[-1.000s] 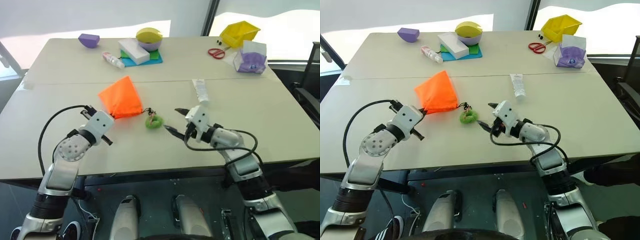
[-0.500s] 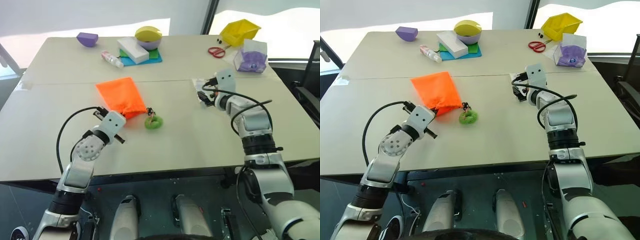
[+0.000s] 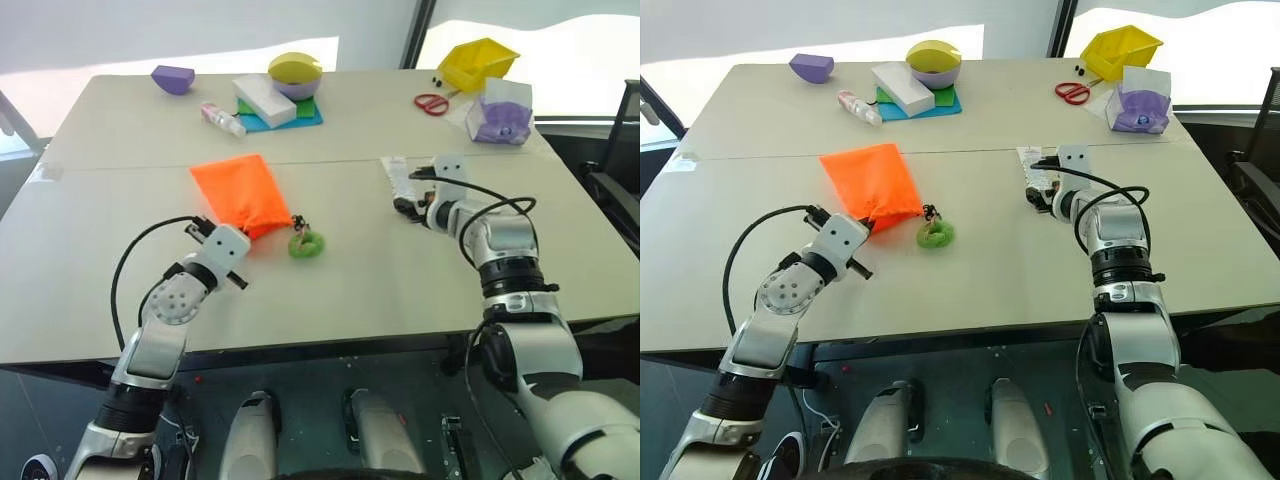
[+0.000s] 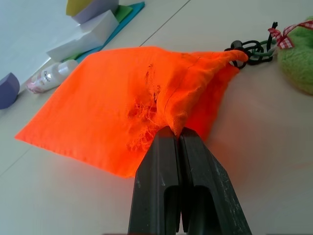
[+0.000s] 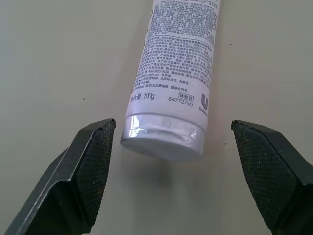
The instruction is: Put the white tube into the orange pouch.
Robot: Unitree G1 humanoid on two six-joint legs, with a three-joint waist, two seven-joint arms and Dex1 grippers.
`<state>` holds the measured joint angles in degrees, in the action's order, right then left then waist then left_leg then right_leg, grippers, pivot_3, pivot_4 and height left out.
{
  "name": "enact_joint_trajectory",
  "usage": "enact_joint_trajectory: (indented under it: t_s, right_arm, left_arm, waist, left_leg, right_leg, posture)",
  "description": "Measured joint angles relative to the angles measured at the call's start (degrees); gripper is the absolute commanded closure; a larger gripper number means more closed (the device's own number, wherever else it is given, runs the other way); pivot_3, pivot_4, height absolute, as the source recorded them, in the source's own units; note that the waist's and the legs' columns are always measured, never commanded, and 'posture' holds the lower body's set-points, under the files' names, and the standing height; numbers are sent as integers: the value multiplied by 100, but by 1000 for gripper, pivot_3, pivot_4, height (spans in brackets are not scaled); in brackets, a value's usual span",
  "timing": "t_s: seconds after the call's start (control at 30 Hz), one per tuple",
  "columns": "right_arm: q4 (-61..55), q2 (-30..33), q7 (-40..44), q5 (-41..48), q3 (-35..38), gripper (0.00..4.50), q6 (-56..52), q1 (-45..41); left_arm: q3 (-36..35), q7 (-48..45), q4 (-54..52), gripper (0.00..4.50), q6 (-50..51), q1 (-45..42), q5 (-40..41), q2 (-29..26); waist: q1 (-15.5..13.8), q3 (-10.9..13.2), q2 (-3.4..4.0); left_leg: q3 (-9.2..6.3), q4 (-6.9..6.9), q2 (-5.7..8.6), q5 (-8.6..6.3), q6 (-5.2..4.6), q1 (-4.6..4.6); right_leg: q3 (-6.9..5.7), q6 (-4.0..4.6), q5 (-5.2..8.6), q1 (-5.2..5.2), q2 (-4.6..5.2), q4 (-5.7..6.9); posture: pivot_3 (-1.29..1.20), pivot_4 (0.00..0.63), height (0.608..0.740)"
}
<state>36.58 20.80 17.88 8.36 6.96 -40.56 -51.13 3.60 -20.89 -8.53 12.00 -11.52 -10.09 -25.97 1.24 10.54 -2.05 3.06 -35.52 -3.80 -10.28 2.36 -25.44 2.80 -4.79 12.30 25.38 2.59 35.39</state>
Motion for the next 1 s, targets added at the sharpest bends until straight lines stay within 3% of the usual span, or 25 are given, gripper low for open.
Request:
enact_joint_trajectory:
  t_s: [0.27,0.33,0.47,0.67,0.8,1.0]
  right_arm:
    - [421,-134,-65,-87,-92,527,367,-110]
    - [492,-147,-84,-69,-68,1053,419,-154]
    - [549,-177,-84,-12,25,2654,489,-165]
    - [274,-160,41,-21,-18,2704,386,-47]
    - [-1168,-27,639,237,-212,2704,-111,649]
    - [-5041,380,1880,1653,-850,2704,-1545,1970]
  left_arm:
    - [-10,-4,-64,4464,1,12,1,-39]
    - [-10,-3,-64,4500,3,12,1,-39]
    - [-10,0,-64,4500,6,12,1,-38]
    - [-19,-7,-131,4500,27,71,13,-39]
    - [-122,-54,-293,4500,78,227,72,-132]
    - [-285,-145,-384,4500,129,312,114,-260]
  waist:
    - [1,0,0]
    - [1,0,0]
    - [-1,0,0]
    - [-2,0,1]
    - [-10,0,1]
    - [-13,0,2]
  left_leg:
    - [0,0,0,0,0,0]
    - [0,0,0,0,0,0]
    - [0,0,0,0,0,0]
    - [0,1,0,0,0,0]
    - [-1,11,0,0,0,-2]
    - [-11,28,-2,-1,1,8]
  right_leg:
    - [0,0,0,0,0,-1]
    - [0,0,0,0,0,-1]
    - [0,0,0,0,0,0]
    - [0,-1,1,0,0,-1]
    - [0,-13,8,3,1,0]
    - [-7,-23,17,7,-1,15]
  posture:
    - [0,150,740]
    - [0,150,740]
    - [0,150,740]
    - [0,150,740]
    - [0,150,740]
    - [0,150,740]
